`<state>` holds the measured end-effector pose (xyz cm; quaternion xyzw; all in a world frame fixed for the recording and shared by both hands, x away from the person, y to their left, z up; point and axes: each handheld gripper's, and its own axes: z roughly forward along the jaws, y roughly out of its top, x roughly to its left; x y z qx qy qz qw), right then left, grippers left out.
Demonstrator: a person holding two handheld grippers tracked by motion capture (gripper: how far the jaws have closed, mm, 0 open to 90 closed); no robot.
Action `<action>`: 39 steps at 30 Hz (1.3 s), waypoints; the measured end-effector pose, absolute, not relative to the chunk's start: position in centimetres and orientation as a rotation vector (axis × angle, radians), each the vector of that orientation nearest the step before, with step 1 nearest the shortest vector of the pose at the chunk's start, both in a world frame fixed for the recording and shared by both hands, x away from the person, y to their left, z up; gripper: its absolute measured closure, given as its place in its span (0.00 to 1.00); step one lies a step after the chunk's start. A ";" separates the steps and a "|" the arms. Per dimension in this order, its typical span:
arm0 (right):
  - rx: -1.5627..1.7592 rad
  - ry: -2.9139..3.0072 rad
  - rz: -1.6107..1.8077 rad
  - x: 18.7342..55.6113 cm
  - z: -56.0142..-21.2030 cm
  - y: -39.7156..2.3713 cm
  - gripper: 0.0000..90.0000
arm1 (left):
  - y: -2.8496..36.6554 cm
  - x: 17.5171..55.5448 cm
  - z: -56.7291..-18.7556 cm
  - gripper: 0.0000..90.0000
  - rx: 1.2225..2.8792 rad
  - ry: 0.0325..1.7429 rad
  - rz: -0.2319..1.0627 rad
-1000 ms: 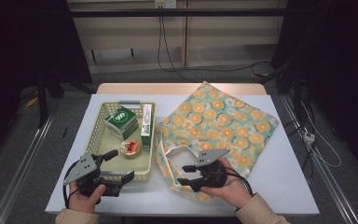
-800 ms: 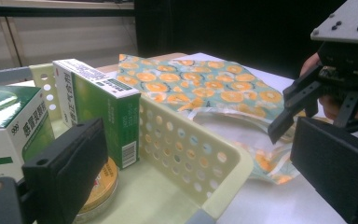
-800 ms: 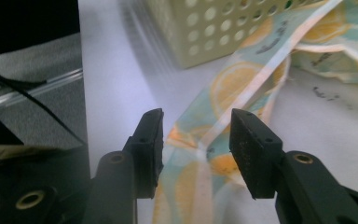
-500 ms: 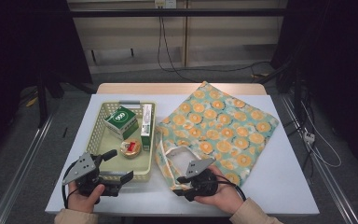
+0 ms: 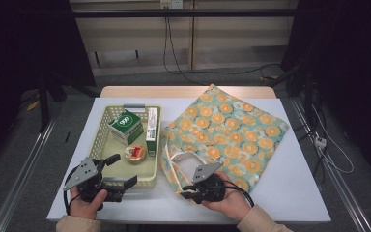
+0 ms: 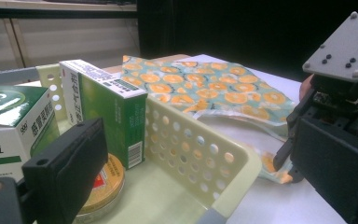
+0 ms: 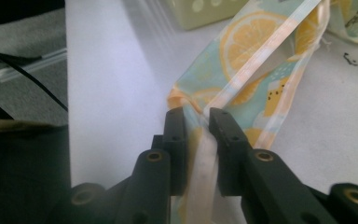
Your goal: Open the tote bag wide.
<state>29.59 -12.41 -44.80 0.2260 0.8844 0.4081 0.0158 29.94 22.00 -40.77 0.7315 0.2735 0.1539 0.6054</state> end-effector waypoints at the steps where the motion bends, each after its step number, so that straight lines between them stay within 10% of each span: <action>1: 0.706 2.749 1.286 29.6 -44.6 -12.5 0.90 | 22.0 30.0 -40.8 0.04 1.697 0.629 0.358; 39: 1.013 2.341 1.495 33.1 -39.8 -21.6 0.97 | 21.2 30.0 -40.9 0.04 1.713 0.613 0.340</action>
